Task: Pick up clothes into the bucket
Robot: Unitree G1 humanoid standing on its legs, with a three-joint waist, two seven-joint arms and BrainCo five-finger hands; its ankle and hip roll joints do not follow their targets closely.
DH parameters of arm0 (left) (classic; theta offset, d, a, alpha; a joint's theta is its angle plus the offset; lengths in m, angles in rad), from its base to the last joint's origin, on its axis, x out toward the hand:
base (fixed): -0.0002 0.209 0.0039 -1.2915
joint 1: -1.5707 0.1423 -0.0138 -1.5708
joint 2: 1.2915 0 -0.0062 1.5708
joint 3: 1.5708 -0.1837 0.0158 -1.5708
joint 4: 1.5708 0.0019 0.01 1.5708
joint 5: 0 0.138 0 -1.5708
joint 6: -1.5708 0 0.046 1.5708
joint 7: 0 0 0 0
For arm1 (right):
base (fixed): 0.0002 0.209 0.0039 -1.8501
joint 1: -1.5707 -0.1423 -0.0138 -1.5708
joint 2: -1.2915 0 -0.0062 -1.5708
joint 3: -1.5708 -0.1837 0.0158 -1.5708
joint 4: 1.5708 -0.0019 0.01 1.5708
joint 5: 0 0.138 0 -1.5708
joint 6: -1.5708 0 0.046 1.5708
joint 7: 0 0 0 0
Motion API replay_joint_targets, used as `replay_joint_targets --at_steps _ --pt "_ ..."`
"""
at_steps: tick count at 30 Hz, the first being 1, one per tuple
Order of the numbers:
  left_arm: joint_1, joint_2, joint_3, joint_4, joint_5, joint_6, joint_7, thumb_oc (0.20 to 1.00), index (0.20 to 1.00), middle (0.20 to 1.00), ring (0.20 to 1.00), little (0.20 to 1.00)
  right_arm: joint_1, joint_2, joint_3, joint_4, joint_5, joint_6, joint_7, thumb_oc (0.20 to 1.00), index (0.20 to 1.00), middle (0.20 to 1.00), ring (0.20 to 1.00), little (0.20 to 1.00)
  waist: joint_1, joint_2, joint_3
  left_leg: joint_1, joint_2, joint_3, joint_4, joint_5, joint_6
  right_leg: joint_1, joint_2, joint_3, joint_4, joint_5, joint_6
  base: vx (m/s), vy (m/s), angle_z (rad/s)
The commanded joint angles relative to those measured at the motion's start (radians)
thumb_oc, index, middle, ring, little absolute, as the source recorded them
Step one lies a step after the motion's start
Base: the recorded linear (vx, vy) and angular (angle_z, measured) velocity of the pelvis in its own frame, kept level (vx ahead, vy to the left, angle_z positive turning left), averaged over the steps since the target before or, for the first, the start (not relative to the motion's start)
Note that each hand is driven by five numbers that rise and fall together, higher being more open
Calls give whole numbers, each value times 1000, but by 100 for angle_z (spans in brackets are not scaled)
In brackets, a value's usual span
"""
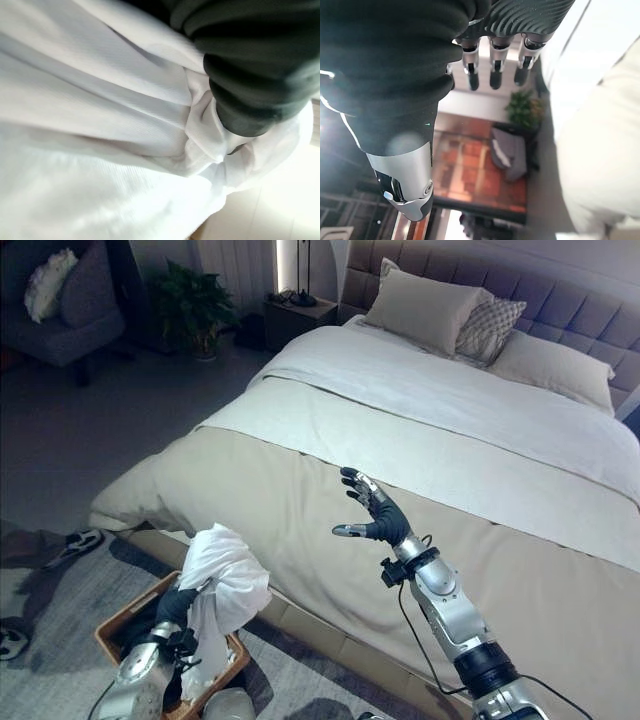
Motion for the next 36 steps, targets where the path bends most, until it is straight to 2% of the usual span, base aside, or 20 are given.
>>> replay_joint_targets --at_steps 1,2,4,5,6,7,10,12,14,15,17,20,23,24,26,32,36 --pt "-104 47 33 -58 36 -70 53 200 200 200 200 200 -54 45 -40 -35 -34 -45 -35 1000 1000 1000 1000 1000 -1 -42 -45 85 -10 -2 -66 -14 -23 -65 -37 54 81 14 23 92 348 72" --pt "-105 49 37 -58 40 -71 59 200 200 200 200 200 -57 47 -42 -35 -38 -43 -37 1000 1000 1000 1000 1000 0 -46 -43 97 -30 2 -77 -25 -9 -80 -68 64 135 16 33 66 291 34" --pt "-112 51 41 -57 64 -71 96 200 200 200 200 200 -71 63 -35 -25 -55 -35 -56 1000 1000 1000 1000 1000 5 -61 -23 121 -84 8 -75 -59 33 -108 -146 112 256 74 62 17 246 30" --pt "-120 55 38 -55 72 -71 111 200 200 200 200 200 -76 71 -30 -20 -55 -37 -62 1000 1000 1000 1000 1000 1 -69 -9 110 -92 11 -68 -40 49 -132 -153 141 285 112 52 -69 95 39" --pt "-128 59 33 -45 86 -74 124 200 200 200 200 200 -77 73 -28 -17 -53 -37 -67 1000 1000 1000 1000 1000 -6 -72 -1 100 -96 -12 -57 -43 52 -158 -136 221 291 123 59 -91 -33 46" --pt "-129 60 34 -37 100 -75 138 200 200 200 200 200 -78 75 -25 -17 -50 -33 -68 1000 1000 1000 1000 1000 -10 -72 3 93 -100 -36 -51 -46 48 -168 -131 286 250 139 65 -8 -132 36" --pt "-131 63 50 -25 106 -88 173 200 200 200 200 200 -72 66 -13 -29 -57 -35 -67 1000 1000 1000 1000 1000 -17 -66 3 80 -88 -97 -67 -40 17 -182 -122 407 63 155 80 73 -170 38" --pt "-129 66 58 -28 131 -91 200 200 200 200 200 200 -62 67 -11 -42 -55 -30 -65 1000 1000 1000 1000 1000 -4 -79 4 60 -76 -112 -53 -34 7 -160 -128 363 20 145 88 54 -121 41" --pt "-134 71 55 -35 142 -93 219 200 200 200 200 200 -59 66 -4 -42 -52 -32 -61 1000 1000 1000 1000 1000 -5 -88 10 38 -65 -121 -44 -26 -1 -153 -118 356 13 134 86 -48 -137 48" --pt "-149 69 52 -43 155 -98 241 200 200 200 200 200 -55 50 5 -53 -77 -34 -65 1000 1000 1000 1000 1000 1 -92 35 -12 -43 -150 -22 -6 -23 -163 -104 326 22 119 80 -119 -168 40" --pt "-185 67 52 -22 186 -107 291 200 200 200 200 200 -40 35 1 -61 -97 -43 -77 1000 1000 1000 1000 1000 4 -90 75 -73 -25 -178 -2 14 -40 -177 -96 293 28 109 75 -197 -179 80" --pt "-231 67 43 6 224 -119 365 200 200 200 200 200 -36 34 5 -50 -97 -56 -101 1000 1000 1000 1000 1000 -4 -77 128 -152 -8 -207 11 45 -52 -234 -97 258 63 103 71 -198 -38 45" --pt "-282 81 57 55 252 -133 461 200 200 200 200 200 -72 38 35 -44 -100 -72 -136 1000 1000 1000 1000 1000 -21 -72 169 -217 -2 -202 37 51 -48 -331 -103 281 102 109 67 -153 53 8" --pt "-284 81 57 57 253 -134 462 200 200 200 200 200 -74 38 36 -43 -100 -72 -136 1000 1000 1000 1000 1000 -19 -72 169 -220 0 -200 44 45 -48 -337 -103 286 109 104 67 -106 79 -17" --pt "-335 101 65 106 257 -138 522 200 200 200 200 200 -104 45 61 -40 -91 -83 -156 1000 1000 1000 1000 1000 -29 -77 189 -281 0 -187 83 38 -44 -415 -107 318 124 114 65 -116 99 -27" --pt "-491 170 80 161 283 -147 657 200 200 200 200 200 -149 39 80 -50 -95 -110 -214 1000 1000 1000 1000 1000 -56 -99 257 -455 -9 -174 209 3 -36 -581 -129 363 183 136 68 -103 80 -14" --pt "-551 188 81 116 299 -150 711 200 200 200 200 200 -152 30 80 -30 -117 -114 -241 1000 1000 1000 1000 1000 -62 -102 289 -536 -17 -178 253 -8 -33 -651 -140 370 215 138 67 -31 51 2"
